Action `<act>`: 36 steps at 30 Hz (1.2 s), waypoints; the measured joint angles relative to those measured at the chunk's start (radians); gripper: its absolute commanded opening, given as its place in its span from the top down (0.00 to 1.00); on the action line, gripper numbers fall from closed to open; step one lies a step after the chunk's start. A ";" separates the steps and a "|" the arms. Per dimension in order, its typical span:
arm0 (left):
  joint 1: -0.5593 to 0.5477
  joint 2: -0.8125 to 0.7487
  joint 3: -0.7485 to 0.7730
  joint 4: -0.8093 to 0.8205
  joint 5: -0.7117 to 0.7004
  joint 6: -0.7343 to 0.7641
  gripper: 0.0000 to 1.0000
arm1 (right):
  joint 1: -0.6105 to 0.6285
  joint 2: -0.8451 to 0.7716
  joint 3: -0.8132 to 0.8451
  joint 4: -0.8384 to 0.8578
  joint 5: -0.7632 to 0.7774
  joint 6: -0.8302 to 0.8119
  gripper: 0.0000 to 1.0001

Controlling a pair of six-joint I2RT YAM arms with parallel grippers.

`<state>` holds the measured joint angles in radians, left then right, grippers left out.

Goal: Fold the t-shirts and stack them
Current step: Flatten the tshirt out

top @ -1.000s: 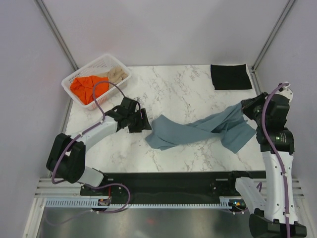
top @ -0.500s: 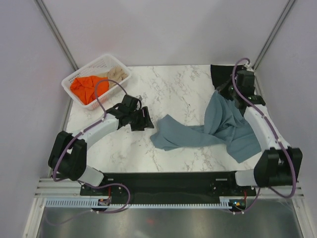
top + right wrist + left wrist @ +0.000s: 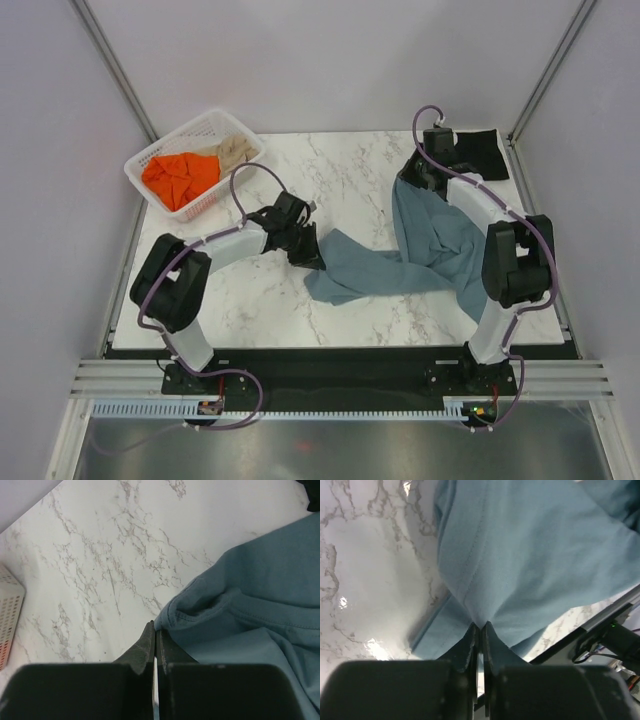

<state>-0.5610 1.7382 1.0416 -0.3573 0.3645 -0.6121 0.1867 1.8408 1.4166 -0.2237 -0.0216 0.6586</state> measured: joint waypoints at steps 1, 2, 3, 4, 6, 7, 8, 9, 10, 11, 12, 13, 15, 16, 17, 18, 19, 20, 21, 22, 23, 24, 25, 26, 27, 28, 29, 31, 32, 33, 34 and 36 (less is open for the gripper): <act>0.000 -0.009 0.007 0.000 0.004 0.000 0.98 | 0.000 0.005 0.002 0.000 0.008 0.000 1.00; 0.000 -0.027 0.013 -0.001 0.002 0.002 0.98 | 0.000 0.011 0.007 0.001 0.020 0.000 1.00; 0.000 -0.056 0.014 -0.005 -0.003 0.002 0.98 | 0.000 0.018 0.014 0.003 0.031 -0.001 1.00; 0.000 -0.097 0.014 -0.017 -0.012 0.002 0.98 | 0.000 0.028 0.026 0.004 0.046 -0.001 1.00; 0.000 -0.199 0.015 -0.040 -0.041 0.002 0.98 | 0.000 0.055 0.057 0.010 0.067 -0.001 1.00; -0.001 -0.247 0.015 -0.047 -0.054 0.002 0.98 | 0.000 0.074 0.080 0.014 0.077 -0.001 1.00; -0.001 -0.288 0.015 -0.051 -0.069 0.002 0.98 | 0.000 0.100 0.106 0.019 0.087 0.000 1.00; -0.002 -0.332 0.009 -0.054 -0.087 0.002 0.98 | 0.000 0.122 0.130 0.025 0.092 0.001 1.00; -0.002 -0.367 -0.003 -0.052 -0.104 0.000 0.98 | 0.000 0.154 0.165 0.030 0.097 0.005 1.00; -0.002 -0.401 -0.026 -0.051 -0.122 -0.005 0.98 | 0.000 0.190 0.197 0.035 0.097 0.008 1.00; -0.002 -0.426 -0.057 -0.043 -0.137 -0.008 0.98 | 0.000 0.221 0.230 0.037 0.098 0.011 1.00; -0.002 -0.446 -0.097 -0.045 -0.157 -0.017 0.98 | 0.000 0.259 0.265 0.041 0.090 0.016 1.00; -0.002 -0.466 -0.179 -0.060 -0.192 -0.037 0.98 | 0.000 0.320 0.311 0.050 0.077 0.024 1.00; -0.002 -0.470 -0.220 -0.069 -0.212 -0.048 0.98 | 0.000 0.350 0.331 0.052 0.069 0.031 1.00; -0.002 -0.472 -0.249 -0.079 -0.225 -0.057 0.93 | 0.000 0.377 0.348 0.053 0.061 0.035 1.00; -0.002 -0.473 -0.277 -0.092 -0.241 -0.066 0.91 | 0.000 0.402 0.364 0.051 0.055 0.040 1.00; -0.002 -0.473 -0.294 -0.107 -0.253 -0.075 0.89 | 0.000 0.429 0.385 0.052 0.047 0.047 1.00; -0.002 -0.473 -0.301 -0.118 -0.261 -0.082 0.83 | 0.001 0.453 0.402 0.051 0.039 0.050 1.00; -0.002 -0.473 -0.303 -0.123 -0.265 -0.087 0.81 | 0.001 0.468 0.416 0.051 0.031 0.052 1.00; -0.002 -0.473 -0.302 -0.120 -0.268 -0.095 0.78 | 0.002 0.490 0.438 0.045 0.017 0.053 0.99; -0.002 -0.473 -0.302 -0.118 -0.270 -0.098 0.68 | 0.003 0.509 0.462 0.043 0.008 0.052 0.97; -0.002 -0.473 -0.301 -0.119 -0.275 -0.101 0.61 | 0.005 0.522 0.485 0.038 -0.006 0.052 0.93; -0.002 -0.473 -0.299 -0.120 -0.278 -0.103 0.56 | 0.007 0.533 0.513 0.020 -0.016 0.051 0.81; -0.002 -0.473 -0.294 -0.124 -0.282 -0.106 0.48 | 0.008 0.539 0.535 0.008 -0.025 0.049 0.75; -0.002 -0.471 -0.284 -0.126 -0.286 -0.106 0.47 | 0.010 0.542 0.562 -0.010 -0.033 0.043 0.68; -0.002 -0.469 -0.263 -0.129 -0.289 -0.107 0.47 | 0.012 0.541 0.586 -0.029 -0.039 0.038 0.51; -0.002 -0.469 -0.257 -0.128 -0.290 -0.107 0.47 | 0.014 0.537 0.602 -0.040 -0.043 0.030 0.41; -0.003 -0.468 -0.212 -0.131 -0.290 -0.098 0.46 | 0.019 0.496 0.595 -0.065 -0.036 0.026 0.33; -0.006 -0.467 -0.192 -0.131 -0.290 -0.093 0.46 | 0.019 0.460 0.566 -0.079 -0.028 0.021 0.31; -0.013 -0.464 -0.164 -0.130 -0.291 -0.087 0.46 | 0.021 0.412 0.521 -0.095 -0.014 0.018 0.26; -0.024 -0.461 -0.136 -0.129 -0.293 -0.080 0.46 | 0.023 0.370 0.487 -0.116 -0.002 0.018 0.26; -0.053 -0.445 -0.078 -0.125 -0.293 -0.070 0.46 | 0.024 0.252 0.401 -0.160 0.032 0.018 0.25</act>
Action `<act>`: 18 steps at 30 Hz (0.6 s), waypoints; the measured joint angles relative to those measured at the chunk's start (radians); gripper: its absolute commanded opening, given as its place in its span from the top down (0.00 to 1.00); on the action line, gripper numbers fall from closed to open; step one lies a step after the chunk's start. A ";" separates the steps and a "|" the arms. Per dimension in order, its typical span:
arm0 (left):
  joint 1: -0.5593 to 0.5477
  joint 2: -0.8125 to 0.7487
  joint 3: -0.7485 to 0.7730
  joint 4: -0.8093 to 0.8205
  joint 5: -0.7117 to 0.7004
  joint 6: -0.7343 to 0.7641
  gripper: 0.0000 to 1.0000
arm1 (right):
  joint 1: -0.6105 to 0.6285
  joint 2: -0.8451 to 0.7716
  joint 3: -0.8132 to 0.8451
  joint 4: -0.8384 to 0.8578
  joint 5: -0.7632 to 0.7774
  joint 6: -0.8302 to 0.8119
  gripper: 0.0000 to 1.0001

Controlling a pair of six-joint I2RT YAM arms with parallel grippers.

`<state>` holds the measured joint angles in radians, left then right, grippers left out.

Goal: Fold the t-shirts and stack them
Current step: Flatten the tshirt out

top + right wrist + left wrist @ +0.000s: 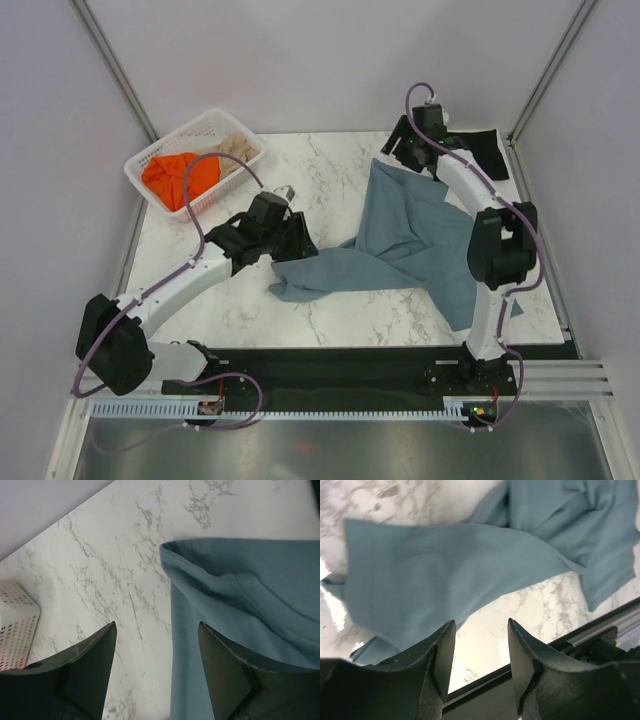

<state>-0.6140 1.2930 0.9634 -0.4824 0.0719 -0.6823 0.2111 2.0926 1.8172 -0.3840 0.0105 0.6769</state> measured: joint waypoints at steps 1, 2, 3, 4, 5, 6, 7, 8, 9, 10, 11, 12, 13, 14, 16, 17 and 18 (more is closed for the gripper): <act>-0.018 0.011 0.028 0.005 0.002 0.003 0.46 | 0.000 -0.056 -0.032 -0.028 0.017 0.003 0.25; -0.031 0.023 0.049 0.005 0.006 0.006 0.46 | -0.002 -0.112 -0.066 -0.049 0.032 0.008 0.25; -0.046 0.039 0.073 0.010 0.008 0.009 0.47 | -0.005 -0.174 -0.101 -0.076 0.050 0.014 0.25; -0.059 0.056 0.094 0.012 0.011 0.012 0.46 | -0.008 -0.236 -0.131 -0.109 0.066 0.025 0.25; -0.071 0.077 0.115 0.014 0.016 0.016 0.47 | -0.013 -0.297 -0.173 -0.129 0.084 0.035 0.25; -0.080 0.100 0.132 0.016 0.021 0.019 0.47 | -0.021 -0.357 -0.214 -0.157 0.099 0.045 0.25; -0.086 0.124 0.148 0.020 0.032 0.021 0.47 | -0.034 -0.424 -0.267 -0.178 0.104 0.059 0.24; -0.090 0.148 0.160 0.028 0.042 0.023 0.47 | -0.053 -0.491 -0.328 -0.195 0.108 0.073 0.24; -0.093 0.174 0.166 0.040 0.051 0.023 0.47 | -0.072 -0.548 -0.387 -0.202 0.111 0.084 0.24; -0.095 0.193 0.169 0.051 0.065 0.023 0.48 | -0.103 -0.618 -0.460 -0.216 0.115 0.098 0.24; -0.096 0.217 0.169 0.066 0.079 0.023 0.48 | -0.143 -0.689 -0.546 -0.231 0.128 0.112 0.24; -0.099 0.242 0.169 0.076 0.093 0.022 0.48 | -0.174 -0.742 -0.607 -0.246 0.142 0.121 0.23; -0.105 0.269 0.169 0.087 0.101 0.022 0.48 | -0.213 -0.800 -0.673 -0.273 0.165 0.132 0.23; -0.113 0.293 0.169 0.098 0.106 0.022 0.48 | -0.247 -0.850 -0.731 -0.299 0.195 0.140 0.23; -0.140 0.349 0.169 0.117 0.116 0.021 0.47 | -0.289 -0.926 -0.816 -0.340 0.235 0.151 0.21; -0.155 0.377 0.169 0.125 0.119 0.021 0.47 | -0.300 -0.947 -0.843 -0.353 0.246 0.154 0.21; -0.164 0.399 0.169 0.129 0.121 0.021 0.47 | -0.312 -0.967 -0.875 -0.364 0.255 0.158 0.21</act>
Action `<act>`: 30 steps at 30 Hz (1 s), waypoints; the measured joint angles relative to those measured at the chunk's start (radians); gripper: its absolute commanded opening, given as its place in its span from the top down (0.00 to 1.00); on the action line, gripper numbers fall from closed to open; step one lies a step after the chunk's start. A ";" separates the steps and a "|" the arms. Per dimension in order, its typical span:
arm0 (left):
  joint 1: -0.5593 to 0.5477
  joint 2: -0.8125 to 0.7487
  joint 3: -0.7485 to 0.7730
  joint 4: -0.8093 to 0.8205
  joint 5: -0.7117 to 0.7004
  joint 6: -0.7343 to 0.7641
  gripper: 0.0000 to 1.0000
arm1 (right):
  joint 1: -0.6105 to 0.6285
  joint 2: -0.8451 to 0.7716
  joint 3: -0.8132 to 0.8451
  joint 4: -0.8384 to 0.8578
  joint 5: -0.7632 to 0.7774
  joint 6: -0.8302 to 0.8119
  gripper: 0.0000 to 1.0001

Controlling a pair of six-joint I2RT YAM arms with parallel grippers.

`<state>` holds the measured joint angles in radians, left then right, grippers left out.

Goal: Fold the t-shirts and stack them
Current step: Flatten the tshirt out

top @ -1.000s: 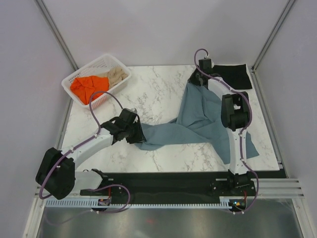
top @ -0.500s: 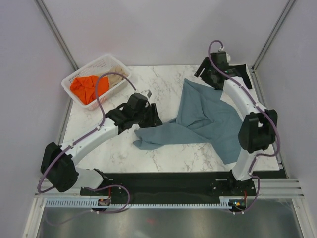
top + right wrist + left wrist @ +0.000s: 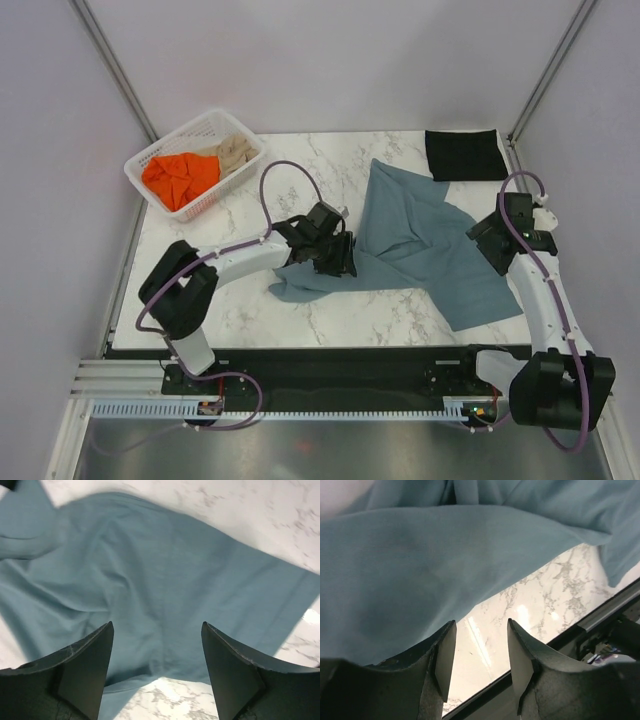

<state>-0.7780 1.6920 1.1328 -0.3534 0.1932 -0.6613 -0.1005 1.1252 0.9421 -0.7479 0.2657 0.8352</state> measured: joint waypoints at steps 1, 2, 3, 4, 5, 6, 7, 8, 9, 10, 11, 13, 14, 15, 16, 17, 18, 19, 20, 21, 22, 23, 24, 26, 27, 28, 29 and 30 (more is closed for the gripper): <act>-0.010 0.026 0.000 0.004 0.001 0.000 0.46 | -0.012 -0.007 -0.020 -0.009 0.001 0.003 0.22; -0.016 0.051 0.000 0.006 0.000 0.000 0.46 | -0.027 -0.008 -0.050 -0.016 0.003 0.006 0.22; -0.016 0.073 0.000 0.009 0.000 0.000 0.46 | -0.042 -0.008 -0.079 -0.019 0.003 0.007 0.22; -0.012 0.092 0.000 0.011 0.000 -0.001 0.46 | -0.058 -0.008 -0.105 -0.025 0.005 0.007 0.22; -0.004 0.112 0.000 0.012 0.000 -0.004 0.46 | -0.079 -0.013 -0.134 -0.032 0.007 0.007 0.23; 0.005 0.127 0.000 0.012 0.000 -0.009 0.46 | -0.105 -0.020 -0.162 -0.045 0.008 0.006 0.23; 0.017 0.140 0.000 0.013 0.000 -0.016 0.46 | -0.125 -0.029 -0.179 -0.056 0.010 0.006 0.23; 0.027 0.148 0.000 0.013 0.003 -0.022 0.46 | -0.150 -0.046 -0.194 -0.069 0.016 0.006 0.23; 0.040 0.151 0.000 0.017 0.013 -0.028 0.46 | -0.166 -0.062 -0.201 -0.076 0.023 0.006 0.24; 0.052 0.151 0.000 0.021 0.016 -0.031 0.46 | -0.183 -0.083 -0.206 -0.081 0.027 0.005 0.24; 0.065 0.152 0.000 0.024 0.019 -0.032 0.46 | -0.195 -0.102 -0.210 -0.081 0.028 0.002 0.25; 0.095 0.159 0.002 0.030 0.030 -0.041 0.46 | -0.212 -0.124 -0.221 -0.078 0.023 -0.005 0.28; 0.108 0.163 0.004 0.034 0.037 -0.048 0.46 | -0.217 -0.130 -0.230 -0.075 0.016 -0.010 0.29; 0.121 0.167 0.007 0.037 0.045 -0.053 0.46 | -0.220 -0.132 -0.243 -0.071 0.002 -0.016 0.32; 0.134 0.173 0.012 0.040 0.049 -0.057 0.46 | -0.223 -0.134 -0.261 -0.067 -0.013 -0.027 0.33; 0.145 0.180 0.019 0.042 0.053 -0.059 0.46 | -0.225 -0.135 -0.275 -0.064 -0.026 -0.033 0.35; 0.153 0.187 0.026 0.044 0.056 -0.059 0.46 | -0.225 -0.138 -0.290 -0.061 -0.034 -0.045 0.36; 0.161 0.192 0.032 0.048 0.060 -0.060 0.46 | -0.224 -0.144 -0.301 -0.061 -0.045 -0.053 0.36; 0.167 0.196 0.035 0.053 0.064 -0.060 0.46 | -0.224 -0.152 -0.309 -0.062 -0.055 -0.060 0.38; 0.172 0.197 0.035 0.056 0.068 -0.060 0.46 | -0.224 -0.159 -0.310 -0.063 -0.059 -0.063 0.38; 0.177 0.197 0.035 0.057 0.071 -0.061 0.46 | -0.225 -0.171 -0.311 -0.061 -0.066 -0.065 0.38; 0.180 0.197 0.035 0.058 0.071 -0.061 0.46 | -0.224 -0.187 -0.313 -0.060 -0.074 -0.063 0.37; 0.183 0.198 0.035 0.060 0.071 -0.061 0.46 | -0.224 -0.199 -0.314 -0.061 -0.077 -0.060 0.37; 0.192 0.203 0.037 0.064 0.073 -0.064 0.46 | -0.224 -0.213 -0.321 -0.052 -0.071 -0.037 0.37; 0.199 0.210 0.045 0.064 0.080 -0.068 0.46 | -0.224 -0.213 -0.328 -0.044 -0.065 -0.027 0.37; 0.206 0.216 0.053 0.064 0.085 -0.069 0.46 | -0.224 -0.208 -0.342 -0.025 -0.060 -0.015 0.37; 0.214 0.225 0.062 0.066 0.090 -0.072 0.46 | -0.225 -0.201 -0.365 0.015 -0.058 -0.006 0.38; 0.224 0.230 0.068 0.069 0.096 -0.075 0.46 | -0.225 -0.193 -0.391 0.057 -0.060 0.001 0.38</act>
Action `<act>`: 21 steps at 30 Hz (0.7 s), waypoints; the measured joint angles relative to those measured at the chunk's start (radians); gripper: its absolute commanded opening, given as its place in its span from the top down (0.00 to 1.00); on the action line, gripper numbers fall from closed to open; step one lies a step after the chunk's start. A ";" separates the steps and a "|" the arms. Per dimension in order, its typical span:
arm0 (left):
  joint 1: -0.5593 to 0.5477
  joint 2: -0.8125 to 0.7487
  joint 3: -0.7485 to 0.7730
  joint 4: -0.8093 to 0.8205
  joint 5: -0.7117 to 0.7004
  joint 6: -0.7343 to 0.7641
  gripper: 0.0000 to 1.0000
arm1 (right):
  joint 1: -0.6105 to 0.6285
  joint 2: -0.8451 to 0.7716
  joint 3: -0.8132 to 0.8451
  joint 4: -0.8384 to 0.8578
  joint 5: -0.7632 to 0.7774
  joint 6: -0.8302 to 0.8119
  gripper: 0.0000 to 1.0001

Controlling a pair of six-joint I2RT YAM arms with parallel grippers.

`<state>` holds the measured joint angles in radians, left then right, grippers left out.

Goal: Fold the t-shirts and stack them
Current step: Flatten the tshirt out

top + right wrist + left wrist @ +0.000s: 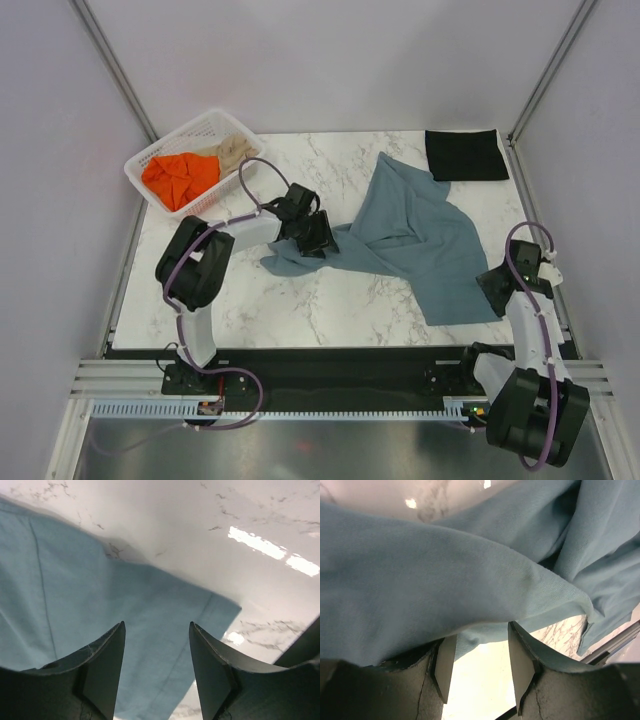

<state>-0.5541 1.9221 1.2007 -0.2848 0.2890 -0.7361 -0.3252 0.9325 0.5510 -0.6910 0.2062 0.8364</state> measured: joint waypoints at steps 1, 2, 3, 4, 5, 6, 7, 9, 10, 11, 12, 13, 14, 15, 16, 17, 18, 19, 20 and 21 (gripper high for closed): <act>0.009 0.001 0.001 0.004 0.001 -0.001 0.46 | 0.000 0.009 -0.028 0.041 -0.003 0.007 0.38; 0.016 0.001 0.001 0.004 -0.001 -0.001 0.46 | 0.000 0.024 -0.057 0.086 -0.011 0.013 0.39; 0.021 0.001 0.001 0.005 -0.001 -0.001 0.46 | 0.000 0.038 -0.074 0.117 -0.016 0.017 0.40; 0.026 0.001 0.001 0.005 -0.001 -0.002 0.46 | 0.000 0.062 -0.092 0.162 -0.029 0.023 0.40; 0.030 0.001 0.001 0.005 -0.002 -0.003 0.46 | 0.000 0.089 -0.101 0.201 -0.035 0.026 0.40; 0.034 0.002 0.001 0.005 -0.001 -0.004 0.46 | 0.000 0.120 -0.099 0.232 -0.040 0.029 0.40; 0.037 0.003 0.001 0.007 0.002 -0.005 0.46 | 0.000 0.141 -0.098 0.284 -0.051 0.030 0.41; 0.048 0.010 0.005 0.008 0.008 -0.011 0.46 | 0.000 0.201 -0.089 0.372 -0.060 0.031 0.41; 0.052 0.014 0.010 0.009 0.011 -0.014 0.46 | 0.000 0.220 -0.082 0.401 -0.063 0.030 0.41; 0.057 0.018 0.014 0.010 0.012 -0.016 0.46 | 0.000 0.259 -0.066 0.434 -0.070 0.026 0.41; 0.063 0.023 0.019 0.012 0.012 -0.019 0.46 | 0.000 0.295 -0.047 0.463 -0.075 0.023 0.41; 0.068 0.026 0.023 0.014 0.012 -0.021 0.46 | 0.000 0.328 -0.030 0.490 -0.079 0.019 0.41; 0.074 0.029 0.026 0.017 0.012 -0.024 0.46 | 0.000 0.352 -0.018 0.505 -0.081 0.015 0.41; 0.079 0.032 0.029 0.020 0.011 -0.026 0.46 | 0.000 0.377 -0.002 0.522 -0.083 0.012 0.41; 0.083 0.034 0.031 0.023 0.011 -0.026 0.46 | 0.000 0.400 0.013 0.535 -0.084 0.008 0.41; 0.087 0.035 0.033 0.025 0.011 -0.026 0.46 | 0.000 0.418 0.023 0.549 -0.087 0.005 0.41; 0.092 0.040 0.037 0.026 0.011 -0.027 0.45 | 0.000 0.442 0.038 0.563 -0.097 0.001 0.41; 0.096 0.044 0.043 0.026 0.011 -0.029 0.45 | 0.000 0.461 0.051 0.573 -0.103 -0.003 0.41; 0.100 0.049 0.050 0.026 0.011 -0.030 0.45 | 0.000 0.484 0.068 0.584 -0.111 -0.006 0.41; 0.104 0.055 0.064 0.026 0.011 -0.031 0.44 | 0.000 0.509 0.089 0.590 -0.125 -0.013 0.41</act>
<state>-0.4503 1.9774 1.2644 -0.2584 0.3004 -0.7666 -0.3248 1.4418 0.6395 -0.1009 0.0814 0.8238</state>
